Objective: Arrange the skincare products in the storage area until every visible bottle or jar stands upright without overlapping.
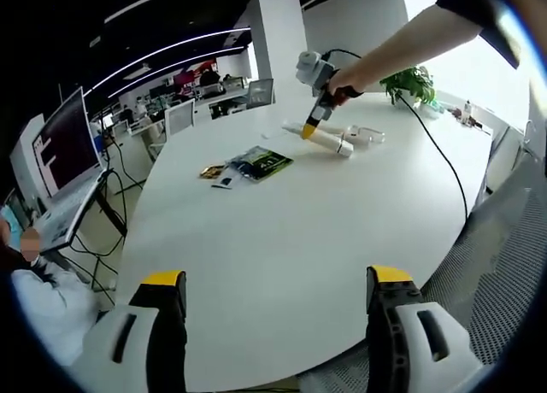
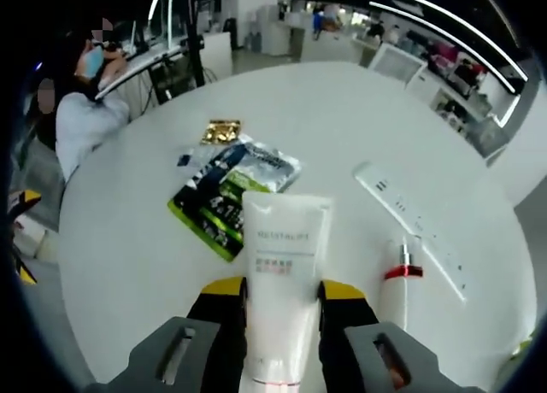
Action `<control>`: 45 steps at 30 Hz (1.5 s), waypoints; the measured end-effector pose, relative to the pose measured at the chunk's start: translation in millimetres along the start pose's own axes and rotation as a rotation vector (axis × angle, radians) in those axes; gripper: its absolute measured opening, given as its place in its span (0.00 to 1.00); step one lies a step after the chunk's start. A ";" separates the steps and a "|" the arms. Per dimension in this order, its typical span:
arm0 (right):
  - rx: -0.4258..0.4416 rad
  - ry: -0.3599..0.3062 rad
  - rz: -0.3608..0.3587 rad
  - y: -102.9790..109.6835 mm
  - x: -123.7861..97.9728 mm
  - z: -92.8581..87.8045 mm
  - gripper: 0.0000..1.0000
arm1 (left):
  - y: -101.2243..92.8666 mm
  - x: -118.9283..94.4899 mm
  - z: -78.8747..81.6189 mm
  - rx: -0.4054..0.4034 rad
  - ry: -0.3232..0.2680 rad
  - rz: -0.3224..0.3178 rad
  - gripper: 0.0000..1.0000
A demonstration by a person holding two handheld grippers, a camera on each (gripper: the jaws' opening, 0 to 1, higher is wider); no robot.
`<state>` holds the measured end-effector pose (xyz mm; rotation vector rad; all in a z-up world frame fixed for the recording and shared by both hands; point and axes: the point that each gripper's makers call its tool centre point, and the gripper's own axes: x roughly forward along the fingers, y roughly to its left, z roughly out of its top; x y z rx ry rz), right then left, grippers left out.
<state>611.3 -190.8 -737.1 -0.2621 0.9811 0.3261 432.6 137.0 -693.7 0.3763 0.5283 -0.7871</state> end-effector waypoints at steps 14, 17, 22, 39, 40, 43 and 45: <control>0.023 -0.106 -0.046 6.3 -28.4 -2.4 0.24 | -1.2 -0.2 2.2 0.016 -0.009 -0.003 0.80; 0.031 -0.127 -0.059 6.3 -33.0 -2.5 0.24 | -0.9 -0.1 2.8 0.017 -0.013 -0.001 0.80; 0.074 -0.163 -0.046 13.7 -40.4 -3.8 0.24 | -2.0 -0.1 3.6 0.027 -0.015 -0.003 0.80; 0.121 -0.266 -0.091 29.6 -66.9 -8.4 0.24 | -5.3 -1.3 8.3 0.082 -0.026 -0.004 0.80; 0.125 -0.272 -0.094 31.2 -68.9 -9.0 0.24 | -5.6 -1.3 8.6 0.085 -0.027 -0.006 0.80; 0.132 -0.284 -0.097 34.3 -72.7 -9.8 0.24 | -6.7 -1.5 9.7 0.093 -0.028 -0.009 0.80; 0.137 -0.292 -0.100 36.6 -75.5 -10.5 0.24 | -8.2 -1.3 9.6 0.097 -0.025 -0.017 0.81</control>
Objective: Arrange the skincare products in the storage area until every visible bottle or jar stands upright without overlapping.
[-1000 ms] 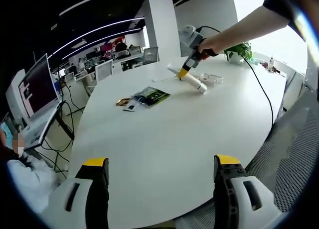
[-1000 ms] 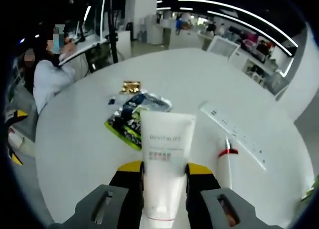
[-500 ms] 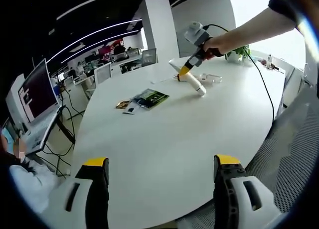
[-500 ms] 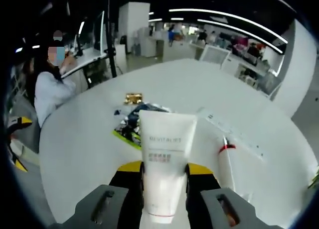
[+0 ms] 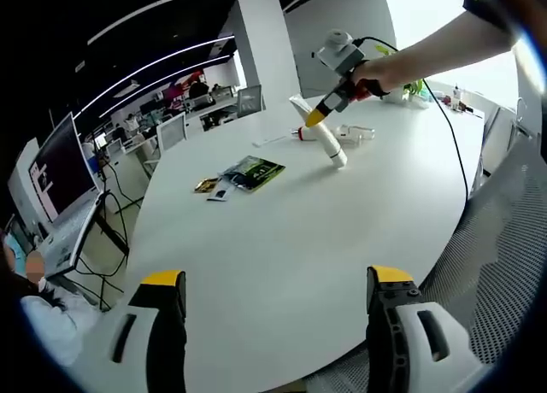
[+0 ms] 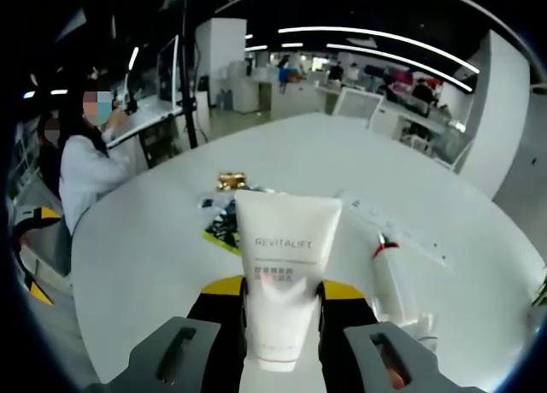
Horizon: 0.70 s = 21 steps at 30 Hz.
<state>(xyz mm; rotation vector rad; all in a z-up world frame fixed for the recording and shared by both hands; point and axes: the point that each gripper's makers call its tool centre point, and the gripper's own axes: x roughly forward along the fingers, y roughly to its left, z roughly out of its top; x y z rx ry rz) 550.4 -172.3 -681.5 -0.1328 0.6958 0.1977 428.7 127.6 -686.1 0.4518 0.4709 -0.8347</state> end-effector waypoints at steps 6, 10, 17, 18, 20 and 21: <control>-0.001 -0.019 -0.009 2.4 -7.3 0.0 0.24 | -5.3 0.6 -0.3 0.012 0.014 -0.029 0.81; 0.006 -0.029 -0.015 2.8 -10.1 -1.6 0.23 | -5.6 -0.2 -0.2 0.009 0.019 -0.036 0.81; 0.023 -0.057 -0.022 7.9 -18.7 -5.6 0.23 | 0.6 -0.3 14.1 0.028 0.004 -0.036 0.80; 0.027 -0.061 -0.023 8.2 -20.2 -5.7 0.23 | 1.0 0.1 17.7 0.022 -0.002 -0.038 0.80; 0.039 -0.072 -0.026 8.1 -22.8 -5.6 0.23 | 0.7 1.9 25.7 0.018 -0.017 -0.041 0.80; 0.044 -0.079 -0.029 8.8 -25.7 -5.7 0.23 | -0.4 3.5 31.2 0.019 -0.028 -0.046 0.80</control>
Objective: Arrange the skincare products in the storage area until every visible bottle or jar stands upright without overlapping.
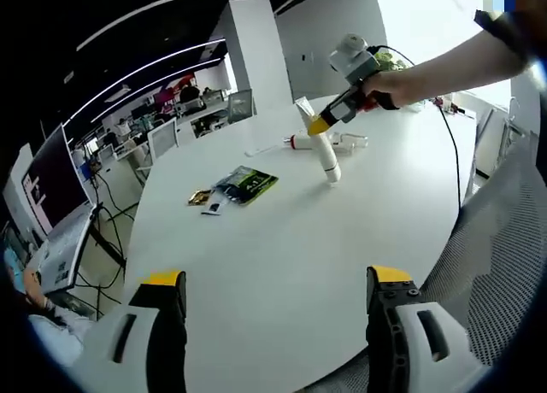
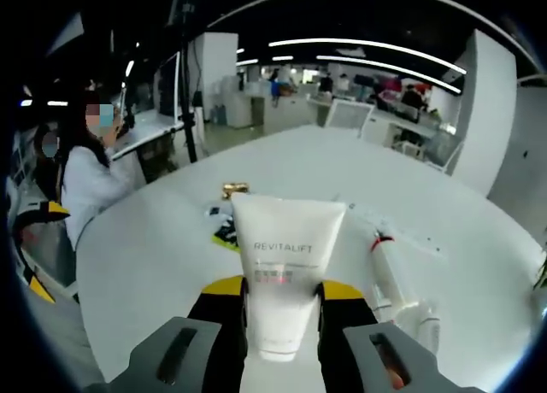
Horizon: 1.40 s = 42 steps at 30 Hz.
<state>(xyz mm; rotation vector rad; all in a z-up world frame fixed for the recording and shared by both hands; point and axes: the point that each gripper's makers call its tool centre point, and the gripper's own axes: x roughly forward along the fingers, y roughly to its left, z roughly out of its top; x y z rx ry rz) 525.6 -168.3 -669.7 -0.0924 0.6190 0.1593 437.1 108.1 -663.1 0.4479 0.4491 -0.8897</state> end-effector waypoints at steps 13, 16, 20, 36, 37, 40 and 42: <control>0.053 -0.084 -0.028 16.3 -34.6 4.9 0.23 | -28.1 25.5 41.2 -0.054 -0.089 -0.098 0.80; 0.061 -0.098 -0.026 22.2 -41.6 5.7 0.23 | -33.9 29.7 48.2 -0.061 -0.102 -0.115 0.80; 0.059 -0.106 -0.029 26.8 -49.0 6.9 0.23 | -37.4 31.9 53.0 -0.079 -0.116 -0.132 0.80; 0.088 -0.186 -0.012 61.3 -79.1 25.9 0.23 | -53.5 44.4 69.7 -0.101 -0.151 -0.174 0.79; 0.089 -0.192 -0.006 65.8 -81.3 27.7 0.23 | -54.7 45.7 70.7 -0.102 -0.154 -0.178 0.79; 0.087 -0.202 0.006 74.4 -85.4 30.2 0.23 | -59.2 47.6 76.1 -0.125 -0.179 -0.194 0.75; 0.089 -0.207 0.015 82.6 -89.6 31.0 0.23 | -61.9 48.0 79.4 -0.155 -0.193 -0.204 0.73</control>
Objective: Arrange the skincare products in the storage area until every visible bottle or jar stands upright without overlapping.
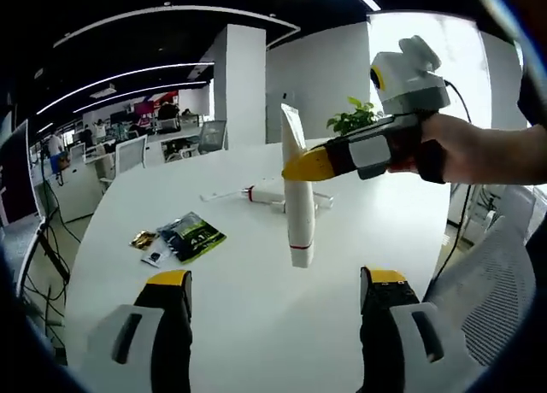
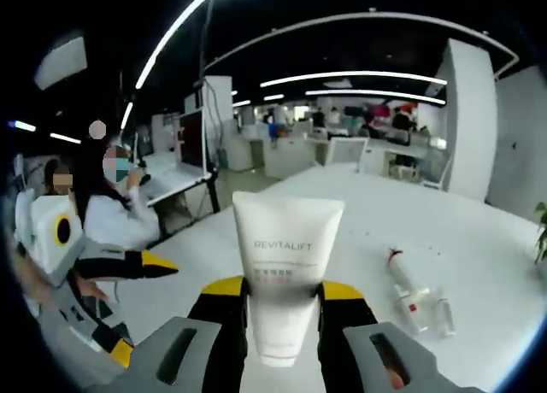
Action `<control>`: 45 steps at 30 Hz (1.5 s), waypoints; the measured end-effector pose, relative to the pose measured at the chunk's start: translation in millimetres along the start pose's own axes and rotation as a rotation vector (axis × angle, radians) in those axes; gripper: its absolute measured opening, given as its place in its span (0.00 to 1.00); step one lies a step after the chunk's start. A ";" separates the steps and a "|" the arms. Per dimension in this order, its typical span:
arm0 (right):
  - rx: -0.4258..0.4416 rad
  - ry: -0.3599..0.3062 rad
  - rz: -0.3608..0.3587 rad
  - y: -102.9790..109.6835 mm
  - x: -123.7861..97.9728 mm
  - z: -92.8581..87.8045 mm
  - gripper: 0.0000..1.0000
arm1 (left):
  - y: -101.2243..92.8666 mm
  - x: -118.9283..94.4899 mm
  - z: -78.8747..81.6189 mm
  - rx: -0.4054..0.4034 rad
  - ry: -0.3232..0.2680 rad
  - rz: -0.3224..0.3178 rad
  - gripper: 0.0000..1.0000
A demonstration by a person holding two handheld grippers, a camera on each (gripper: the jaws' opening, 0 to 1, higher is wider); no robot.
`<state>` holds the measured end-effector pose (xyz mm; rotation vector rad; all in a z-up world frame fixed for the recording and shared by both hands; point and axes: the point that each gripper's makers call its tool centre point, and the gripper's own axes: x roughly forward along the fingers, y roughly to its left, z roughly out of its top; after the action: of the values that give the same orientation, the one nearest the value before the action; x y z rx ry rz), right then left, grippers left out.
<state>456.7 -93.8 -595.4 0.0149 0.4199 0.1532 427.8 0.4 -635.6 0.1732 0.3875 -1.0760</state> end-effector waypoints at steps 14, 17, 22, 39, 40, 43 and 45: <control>0.034 -0.012 0.035 29.0 -12.5 -2.6 0.23 | -11.8 6.8 7.8 -0.098 -0.039 -0.048 0.65; 0.031 -0.012 0.049 36.4 -14.3 -1.9 0.23 | -16.3 9.6 8.1 -0.098 -0.034 -0.062 0.63; 0.038 -0.024 0.065 45.3 -18.1 3.1 0.23 | -20.7 11.9 13.1 -0.102 -0.045 -0.077 0.60; 0.038 -0.041 0.105 63.3 -28.8 11.2 0.23 | -28.8 12.6 24.1 -0.064 -0.058 -0.120 0.46; 0.039 -0.039 0.106 64.0 -29.6 10.9 0.23 | -30.1 12.5 25.8 -0.062 -0.062 -0.125 0.45; 0.048 -0.041 0.107 65.1 -31.9 10.7 0.23 | -32.6 13.1 28.3 -0.057 -0.063 -0.133 0.41; 0.050 -0.042 0.108 65.4 -33.1 10.5 0.23 | -34.2 14.0 29.0 -0.048 -0.063 -0.137 0.39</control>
<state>421.7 -34.0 -569.4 0.0903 0.3810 0.2478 410.0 -36.6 -612.7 0.0705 0.3716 -1.2035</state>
